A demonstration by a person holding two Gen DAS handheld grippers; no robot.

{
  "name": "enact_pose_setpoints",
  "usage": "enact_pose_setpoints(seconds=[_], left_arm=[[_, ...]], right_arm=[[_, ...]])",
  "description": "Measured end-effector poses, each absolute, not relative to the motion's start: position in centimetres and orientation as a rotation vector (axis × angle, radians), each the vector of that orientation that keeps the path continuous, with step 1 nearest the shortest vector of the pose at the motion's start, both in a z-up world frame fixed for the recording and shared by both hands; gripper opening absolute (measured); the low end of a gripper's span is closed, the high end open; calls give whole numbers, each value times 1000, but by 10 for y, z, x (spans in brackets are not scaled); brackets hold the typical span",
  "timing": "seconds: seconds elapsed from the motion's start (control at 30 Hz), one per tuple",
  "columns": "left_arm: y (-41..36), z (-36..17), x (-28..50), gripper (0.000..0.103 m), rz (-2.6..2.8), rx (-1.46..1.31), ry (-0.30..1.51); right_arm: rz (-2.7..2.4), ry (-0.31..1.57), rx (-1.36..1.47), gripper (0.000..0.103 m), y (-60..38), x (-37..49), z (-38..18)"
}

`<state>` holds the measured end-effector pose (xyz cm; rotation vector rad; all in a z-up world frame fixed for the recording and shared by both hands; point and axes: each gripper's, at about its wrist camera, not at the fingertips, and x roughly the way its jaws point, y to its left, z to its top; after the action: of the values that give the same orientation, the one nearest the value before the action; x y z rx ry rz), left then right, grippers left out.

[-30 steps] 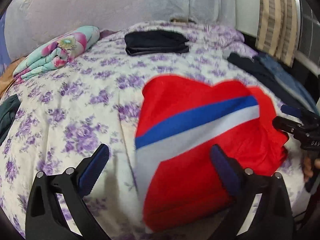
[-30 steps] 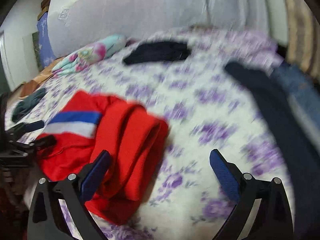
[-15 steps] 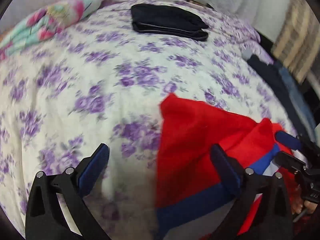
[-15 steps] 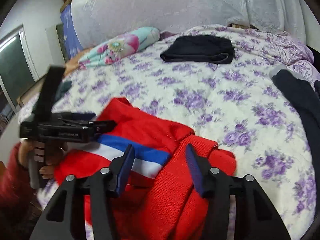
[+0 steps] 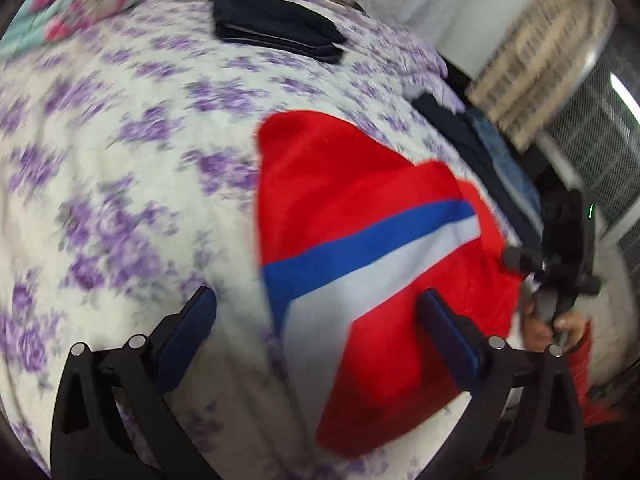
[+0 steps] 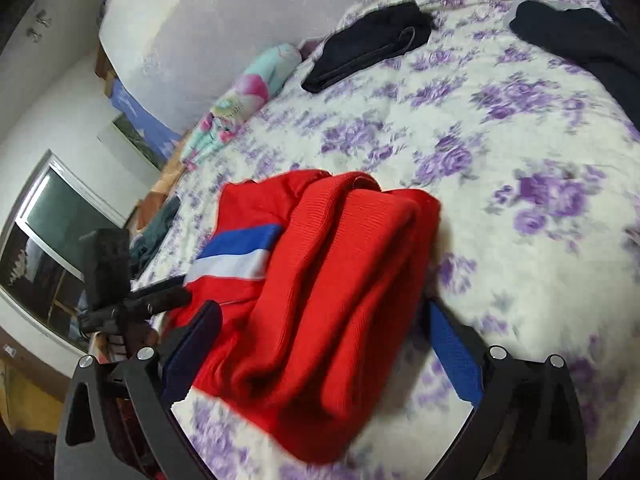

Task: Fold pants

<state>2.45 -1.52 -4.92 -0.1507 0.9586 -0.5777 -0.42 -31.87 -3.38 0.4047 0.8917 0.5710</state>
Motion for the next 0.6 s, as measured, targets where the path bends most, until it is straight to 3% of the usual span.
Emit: enact_pose_setpoints(seconds=[0.1, 0.17, 0.27, 0.33, 0.4, 0.43, 0.6], left_arm=[[-33, -47, 28, 99, -583, -121, 940], [-37, -45, 25, 95, -572, -115, 908], [-34, -37, 10, 70, -529, -87, 828], [-29, -32, 3, 49, -504, -76, 794], [-30, -26, 2, 35, -469, -44, 773], [-29, -22, 2, 14, -460, -30, 763], [-35, 14, 25, 10, -490, -35, 692]], right_arm=[[561, 884, 367, 94, -299, 1, -35], [537, 860, 316, 71, -290, -6, -35], [548, 813, 337, 49, -292, -21, -34], [524, 757, 275, 46, -289, -33, -27], [498, 712, 184, 44, -277, -40, -17], [502, 696, 160, 41, -273, -40, -10], [517, 633, 128, 39, -278, -17, 33]])
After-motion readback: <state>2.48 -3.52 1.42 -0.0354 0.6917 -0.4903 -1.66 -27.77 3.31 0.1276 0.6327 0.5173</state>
